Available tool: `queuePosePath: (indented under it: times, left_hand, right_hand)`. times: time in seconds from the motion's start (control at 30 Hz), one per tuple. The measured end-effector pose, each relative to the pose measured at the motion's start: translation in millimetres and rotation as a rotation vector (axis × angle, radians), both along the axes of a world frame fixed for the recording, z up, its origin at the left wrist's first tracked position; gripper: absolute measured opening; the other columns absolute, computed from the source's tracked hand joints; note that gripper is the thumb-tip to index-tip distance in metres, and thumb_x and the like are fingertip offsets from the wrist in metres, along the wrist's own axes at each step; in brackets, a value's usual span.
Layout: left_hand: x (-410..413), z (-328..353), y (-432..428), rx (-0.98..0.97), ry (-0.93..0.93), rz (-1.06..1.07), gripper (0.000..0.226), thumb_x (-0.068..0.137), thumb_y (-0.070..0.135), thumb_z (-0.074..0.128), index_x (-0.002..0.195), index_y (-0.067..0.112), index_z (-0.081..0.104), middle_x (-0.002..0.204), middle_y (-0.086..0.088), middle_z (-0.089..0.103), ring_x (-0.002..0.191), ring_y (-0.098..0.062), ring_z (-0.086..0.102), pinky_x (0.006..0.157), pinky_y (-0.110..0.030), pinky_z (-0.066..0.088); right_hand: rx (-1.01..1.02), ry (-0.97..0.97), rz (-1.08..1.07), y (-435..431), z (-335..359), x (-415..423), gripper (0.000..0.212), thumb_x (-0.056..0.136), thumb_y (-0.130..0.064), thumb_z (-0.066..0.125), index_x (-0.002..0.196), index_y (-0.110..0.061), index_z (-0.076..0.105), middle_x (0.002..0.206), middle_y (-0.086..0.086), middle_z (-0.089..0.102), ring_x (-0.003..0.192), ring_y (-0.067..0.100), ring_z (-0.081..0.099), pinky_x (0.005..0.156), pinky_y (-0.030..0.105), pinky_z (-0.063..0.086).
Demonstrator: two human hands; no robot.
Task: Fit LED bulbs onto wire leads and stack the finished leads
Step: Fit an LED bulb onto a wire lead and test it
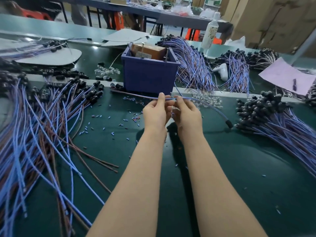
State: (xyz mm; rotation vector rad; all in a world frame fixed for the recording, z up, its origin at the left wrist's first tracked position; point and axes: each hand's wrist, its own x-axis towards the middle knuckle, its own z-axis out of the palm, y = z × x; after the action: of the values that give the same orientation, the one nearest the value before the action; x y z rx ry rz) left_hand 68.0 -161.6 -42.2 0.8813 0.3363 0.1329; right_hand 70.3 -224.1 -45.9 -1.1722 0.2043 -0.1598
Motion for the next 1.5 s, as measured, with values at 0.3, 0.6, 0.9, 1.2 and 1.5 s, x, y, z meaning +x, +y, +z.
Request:
queuePosePath:
  times: [0.3, 0.6, 0.9, 1.2, 1.5]
  left_hand:
    - [4, -6, 15, -0.02, 0.02, 0.213, 0.031, 0.101, 0.022, 0.043, 0.076, 0.013, 0.057, 0.055, 0.006, 0.051, 0.036, 0.0, 0.04, 0.043, -0.013, 0.038]
    - [0, -4, 4, 0.046, -0.01, -0.041, 0.027, 0.098, 0.017, 0.049, 0.075, 0.011, 0.062, 0.049, 0.009, 0.056, 0.038, 0.001, 0.045, 0.043, -0.011, 0.042]
    - [1, -2, 7, -0.056, -0.081, 0.158, 0.029, 0.1, 0.019, 0.046, 0.079, 0.01, 0.062, 0.046, 0.011, 0.052, 0.038, 0.0, 0.039, 0.042, -0.011, 0.035]
    - [7, -3, 25, -0.171, -0.03, 0.385, 0.03, 0.102, 0.02, 0.039, 0.08, 0.01, 0.057, 0.044, 0.007, 0.046, 0.033, -0.001, 0.032, 0.037, -0.014, 0.026]
    - [-2, 1, 8, 0.688, -0.064, 0.434, 0.044, 0.09, 0.016, 0.057, 0.133, 0.022, 0.052, 0.146, -0.006, 0.028, 0.12, -0.015, 0.037, 0.097, -0.02, 0.035]
  right_hand:
    - [0.092, -0.03, -0.197, -17, -1, 4, 0.024, 0.099, -0.015, 0.047, 0.076, -0.016, 0.054, 0.065, 0.001, 0.055, 0.055, 0.01, 0.05, 0.054, 0.02, 0.044]
    - [-0.111, -0.127, 0.068, -8, -5, 2, 0.018, 0.097, -0.01, 0.051, 0.081, -0.006, 0.059, 0.077, 0.014, 0.061, 0.06, 0.016, 0.057, 0.059, 0.019, 0.052]
    - [-0.036, -0.157, -0.043, -5, -2, 0, 0.02, 0.095, -0.008, 0.053, 0.077, -0.009, 0.06, 0.066, 0.002, 0.062, 0.053, 0.003, 0.058, 0.059, 0.015, 0.052]
    - [0.127, -0.13, -0.111, -12, 3, -1, 0.02, 0.096, -0.006, 0.051, 0.077, -0.009, 0.057, 0.058, -0.003, 0.063, 0.05, 0.003, 0.058, 0.057, 0.015, 0.053]
    - [0.322, -0.115, 0.003, -15, 9, -4, 0.02, 0.096, -0.006, 0.05, 0.08, -0.004, 0.06, 0.06, 0.002, 0.069, 0.055, 0.01, 0.066, 0.062, 0.019, 0.057]
